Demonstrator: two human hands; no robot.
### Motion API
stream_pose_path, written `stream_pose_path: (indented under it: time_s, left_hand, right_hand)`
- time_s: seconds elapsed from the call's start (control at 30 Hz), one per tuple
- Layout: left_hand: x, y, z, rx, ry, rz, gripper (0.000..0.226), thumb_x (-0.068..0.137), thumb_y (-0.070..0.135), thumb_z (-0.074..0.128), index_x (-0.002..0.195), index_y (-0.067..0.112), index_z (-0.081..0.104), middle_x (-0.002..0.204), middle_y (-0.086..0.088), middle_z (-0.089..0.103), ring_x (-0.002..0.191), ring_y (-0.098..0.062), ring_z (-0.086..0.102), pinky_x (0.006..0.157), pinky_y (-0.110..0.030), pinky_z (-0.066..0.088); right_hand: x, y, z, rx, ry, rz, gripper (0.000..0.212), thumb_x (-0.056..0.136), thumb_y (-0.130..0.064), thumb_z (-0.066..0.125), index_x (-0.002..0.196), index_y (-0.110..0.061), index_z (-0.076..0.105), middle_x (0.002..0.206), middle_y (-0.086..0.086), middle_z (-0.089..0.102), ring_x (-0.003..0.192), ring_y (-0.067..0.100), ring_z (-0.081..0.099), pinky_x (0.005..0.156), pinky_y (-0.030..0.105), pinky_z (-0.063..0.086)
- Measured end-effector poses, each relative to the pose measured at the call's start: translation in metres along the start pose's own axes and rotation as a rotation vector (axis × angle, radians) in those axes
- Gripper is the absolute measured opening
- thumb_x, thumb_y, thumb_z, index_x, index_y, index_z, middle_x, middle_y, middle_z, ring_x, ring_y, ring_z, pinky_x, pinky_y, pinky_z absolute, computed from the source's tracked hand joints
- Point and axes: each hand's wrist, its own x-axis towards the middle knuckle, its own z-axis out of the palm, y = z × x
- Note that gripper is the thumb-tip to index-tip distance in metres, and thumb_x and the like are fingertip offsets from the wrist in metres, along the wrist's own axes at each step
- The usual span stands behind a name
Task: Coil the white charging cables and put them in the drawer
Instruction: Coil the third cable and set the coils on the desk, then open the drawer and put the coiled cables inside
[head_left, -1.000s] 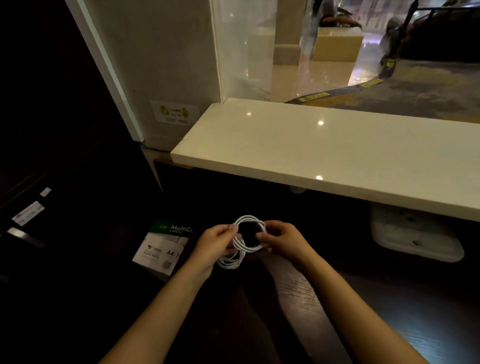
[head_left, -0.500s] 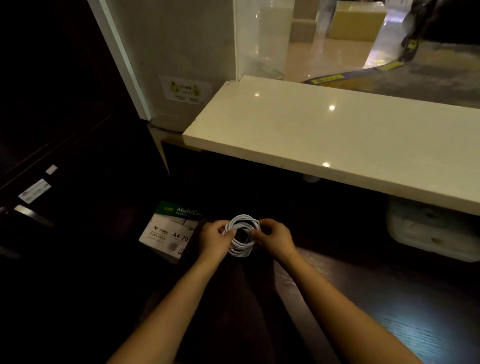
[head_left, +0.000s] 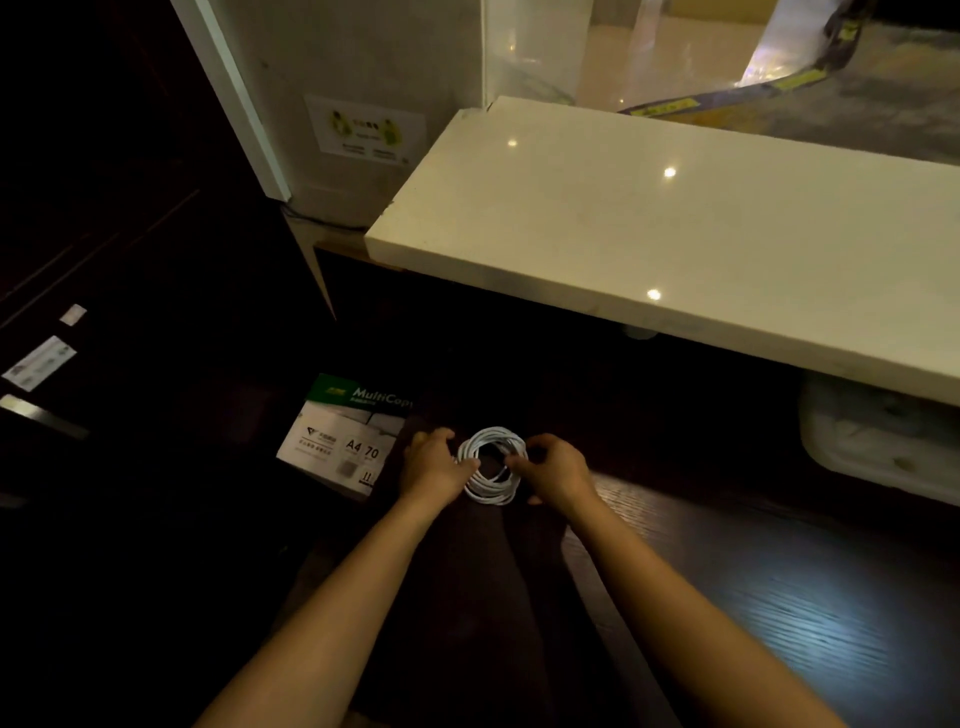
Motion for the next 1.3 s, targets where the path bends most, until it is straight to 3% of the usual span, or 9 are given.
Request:
stream_pose_path:
  time_s: [0.3,0.47,0.53,0.67,0.77,0.87,1.0,1.17,1.3]
  left_hand:
    - [0.011,0.019,-0.002,0.202,-0.096,0.037,0.032,0.079,0.018,0.064,0.110,0.008,0.063,0.117,-0.014,0.064,0.110,-0.031,0.058,0.086,-0.035,0.049]
    - [0.008,0.025,0.005,0.259,-0.142,0.006,0.048,0.084,0.026,0.055,0.127,0.005,0.047,0.136,-0.020,0.045,0.127,-0.038,0.040,0.101,-0.040,0.038]
    - [0.001,0.026,0.007,0.149,-0.139,0.036,0.045,0.086,0.020,0.052,0.127,0.004,0.041,0.134,-0.021,0.043,0.125,-0.038,0.039,0.098,-0.041,0.037]
    - [-0.023,0.020,-0.001,-0.476,-0.331,0.067,0.032,0.072,-0.001,0.059,0.101,0.008,0.048,0.097,-0.009,0.060,0.086,-0.018,0.058,0.065,-0.025,0.045]
    - [-0.035,0.017,-0.009,-0.677,-0.437,0.112,0.032,0.069,-0.009,0.056,0.097,0.008,0.054,0.082,-0.006,0.061,0.077,-0.016,0.059,0.068,-0.025,0.047]
    - [-0.048,0.021,-0.016,-0.782,-0.517,0.162,0.027,0.077,-0.011,0.048,0.095,0.007,0.056,0.073,-0.006,0.061,0.065,-0.014,0.062,0.063,-0.024,0.051]
    - [-0.064,0.034,-0.019,-0.864,-0.646,0.197,0.020,0.086,-0.007,0.047,0.091,0.007,0.060,0.064,-0.002,0.067,0.052,-0.008,0.064,0.053,-0.018,0.052]
    - [-0.083,0.043,-0.017,-0.827,-0.898,0.326,0.011,0.091,0.006,0.048,0.090,0.002,0.058,0.067,-0.001,0.064,0.061,-0.009,0.063,0.061,-0.020,0.053]
    - [-0.102,0.050,-0.008,-0.884,-1.082,0.290,0.032,0.087,0.022,0.050,0.110,0.001,0.056,0.066,0.002,0.055,0.067,-0.012,0.060,0.068,-0.024,0.054]
  right_hand:
    - [0.006,0.012,0.011,0.132,0.012,-0.028,0.040,0.081,-0.013,0.069,0.119,-0.007,0.059,0.104,0.016,0.068,0.077,0.022,0.067,0.070,0.034,0.058]
    - [0.003,0.020,0.016,0.231,0.035,-0.046,0.037,0.081,-0.008,0.067,0.118,-0.010,0.061,0.103,0.015,0.068,0.085,0.025,0.068,0.071,0.038,0.059]
    - [0.000,0.022,0.017,0.285,0.039,-0.044,0.038,0.081,-0.005,0.066,0.118,-0.010,0.060,0.097,0.014,0.068,0.084,0.027,0.068,0.072,0.040,0.059]
    - [-0.017,0.020,0.010,0.489,-0.015,-0.048,0.037,0.084,-0.006,0.063,0.120,-0.006,0.056,0.091,0.008,0.062,0.082,0.022,0.063,0.072,0.032,0.053]
    - [-0.037,0.016,-0.006,0.618,-0.186,-0.100,0.033,0.085,-0.005,0.060,0.118,-0.007,0.058,0.106,0.012,0.068,0.097,0.023,0.066,0.084,0.031,0.053]
    - [-0.060,0.012,-0.021,0.717,-0.234,-0.107,0.032,0.083,-0.002,0.062,0.115,-0.004,0.060,0.104,0.012,0.069,0.095,0.023,0.067,0.077,0.027,0.056]
    - [-0.090,0.008,-0.034,0.752,-0.078,-0.101,0.026,0.081,-0.001,0.063,0.107,-0.003,0.065,0.094,0.012,0.072,0.083,0.021,0.070,0.066,0.024,0.057]
    - [-0.128,0.020,-0.051,0.790,0.093,-0.082,0.023,0.080,0.001,0.065,0.100,-0.010,0.068,0.093,0.013,0.071,0.082,0.020,0.070,0.075,0.031,0.059]
    - [-0.156,0.035,-0.065,0.841,0.140,-0.073,0.028,0.079,0.001,0.065,0.106,-0.006,0.067,0.096,0.013,0.071,0.082,0.019,0.070,0.075,0.029,0.059]
